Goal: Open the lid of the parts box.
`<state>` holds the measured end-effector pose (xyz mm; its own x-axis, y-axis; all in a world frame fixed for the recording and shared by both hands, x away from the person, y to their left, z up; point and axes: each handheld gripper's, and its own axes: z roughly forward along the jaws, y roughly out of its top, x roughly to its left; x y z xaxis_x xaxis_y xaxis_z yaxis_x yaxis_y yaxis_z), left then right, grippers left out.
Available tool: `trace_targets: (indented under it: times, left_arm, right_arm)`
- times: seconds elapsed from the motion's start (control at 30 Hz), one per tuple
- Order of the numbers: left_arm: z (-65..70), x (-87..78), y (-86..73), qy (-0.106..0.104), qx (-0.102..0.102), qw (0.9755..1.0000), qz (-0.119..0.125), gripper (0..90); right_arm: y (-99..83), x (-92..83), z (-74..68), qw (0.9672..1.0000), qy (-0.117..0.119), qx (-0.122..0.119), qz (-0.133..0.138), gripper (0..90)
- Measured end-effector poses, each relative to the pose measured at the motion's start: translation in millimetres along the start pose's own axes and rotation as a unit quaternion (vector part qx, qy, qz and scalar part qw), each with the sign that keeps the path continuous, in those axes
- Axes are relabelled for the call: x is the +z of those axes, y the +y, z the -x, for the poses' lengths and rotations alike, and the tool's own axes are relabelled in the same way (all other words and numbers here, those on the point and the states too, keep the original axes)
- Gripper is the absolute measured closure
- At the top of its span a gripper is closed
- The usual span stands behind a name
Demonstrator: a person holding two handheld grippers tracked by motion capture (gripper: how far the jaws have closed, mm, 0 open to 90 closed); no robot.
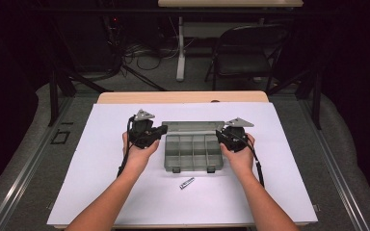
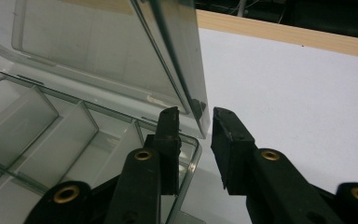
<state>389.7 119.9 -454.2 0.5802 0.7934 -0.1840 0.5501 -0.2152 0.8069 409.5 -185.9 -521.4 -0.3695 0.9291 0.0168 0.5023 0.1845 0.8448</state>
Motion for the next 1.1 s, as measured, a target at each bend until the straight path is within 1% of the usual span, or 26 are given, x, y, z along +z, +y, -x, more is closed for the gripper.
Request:
trace_targets:
  times: [0.13, 0.23, 0.43, 0.57, 0.67, 0.77, 0.8, 0.9, 1.1]
  left_arm:
    - [0.1, 0.0, 0.0, 0.000, 0.001, 1.0000, 0.000, 89.4]
    - [0.5, 0.4, -0.2, -0.001, 0.001, 1.0000, 0.001, 89.0]
    - [1.9, 1.4, -0.8, -0.001, 0.005, 1.0000, -0.003, 87.8]
    - [2.4, 2.0, -1.3, -0.002, 0.006, 1.0000, -0.007, 85.0]
    - [1.7, 2.3, -1.9, -0.009, 0.003, 0.9999, -0.012, 81.1]
    - [2.2, 2.3, -3.9, -0.016, 0.004, 0.9998, -0.015, 77.4]
    - [2.6, 2.4, -4.9, -0.017, 0.006, 0.9996, -0.020, 76.0]
    - [3.0, 3.2, -7.3, -0.022, 0.003, 0.9994, -0.026, 69.6]
    - [2.5, 6.1, -13.9, -0.024, 0.000, 0.9989, -0.039, 62.2]
  right_arm:
    - [-1.1, 1.6, 0.4, 1.0000, 0.000, 0.006, 0.003, 74.0]
    - [-1.7, 2.1, 0.4, 1.0000, -0.001, 0.006, 0.006, 75.2]
    - [-2.3, 2.3, -0.1, 0.9999, -0.008, 0.005, 0.010, 81.6]
    - [-3.0, 2.0, 0.7, 0.9999, -0.009, 0.007, 0.012, 83.5]
    - [-4.1, 1.7, 0.3, 0.9998, -0.010, 0.006, 0.014, 84.0]
    - [-4.1, 1.5, -0.2, 0.9998, -0.014, 0.004, 0.013, 84.2]
    - [-4.1, 1.4, -0.4, 0.9998, -0.014, 0.004, 0.013, 84.3]
    - [-3.9, 1.3, -0.4, 0.9998, -0.014, 0.006, 0.012, 84.4]
    - [-3.8, 1.1, -0.6, 0.9998, -0.014, 0.008, 0.011, 84.5]
